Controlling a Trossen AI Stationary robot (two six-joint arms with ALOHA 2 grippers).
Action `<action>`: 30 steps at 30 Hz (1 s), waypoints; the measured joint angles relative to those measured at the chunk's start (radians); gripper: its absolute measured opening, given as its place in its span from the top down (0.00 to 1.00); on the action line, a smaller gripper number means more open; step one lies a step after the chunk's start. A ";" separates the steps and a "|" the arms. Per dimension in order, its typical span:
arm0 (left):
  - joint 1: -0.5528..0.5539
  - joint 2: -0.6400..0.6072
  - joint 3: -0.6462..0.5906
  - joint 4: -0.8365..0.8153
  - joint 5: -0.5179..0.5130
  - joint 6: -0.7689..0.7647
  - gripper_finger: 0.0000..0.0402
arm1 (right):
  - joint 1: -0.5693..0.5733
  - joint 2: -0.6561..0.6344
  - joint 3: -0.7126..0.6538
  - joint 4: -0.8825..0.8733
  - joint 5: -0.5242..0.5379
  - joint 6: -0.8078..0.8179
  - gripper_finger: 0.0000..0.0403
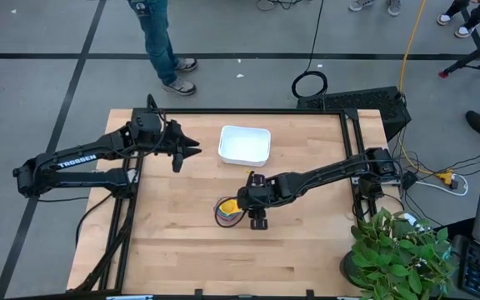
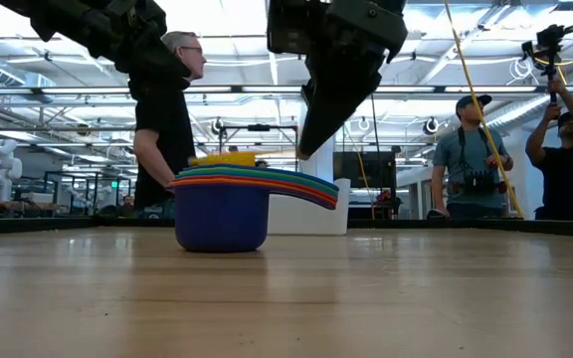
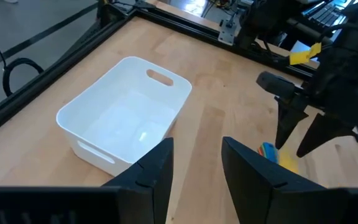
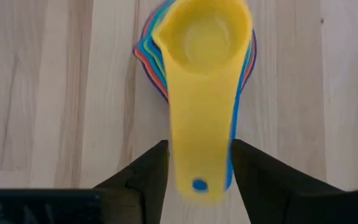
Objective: Nest measuring cups in basket
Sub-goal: Stack the yellow measuring cup on top of the dark blue measuring cup, then put the stack of measuring cups into the white bin
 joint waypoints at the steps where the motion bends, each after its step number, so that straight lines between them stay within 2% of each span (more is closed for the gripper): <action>1: 0.000 0.000 0.000 0.000 0.000 0.000 0.66 | 0.000 0.000 0.000 0.009 0.000 0.000 0.58; 11: 0.000 0.000 0.000 -0.010 0.000 -0.002 0.66 | 0.000 -0.004 0.000 0.020 0.007 -0.032 0.52; 18: -0.001 0.000 0.000 -0.023 0.000 -0.001 0.66 | 0.002 -0.013 0.000 0.181 0.002 -0.071 0.44; 23: -0.004 0.000 -0.001 -0.079 0.000 0.017 0.66 | 0.008 -0.013 0.000 0.164 -0.002 -0.066 0.34; 30: -0.006 0.000 -0.001 -0.114 0.000 0.025 0.66 | 0.006 -0.010 0.000 0.143 0.003 -0.039 0.13</action>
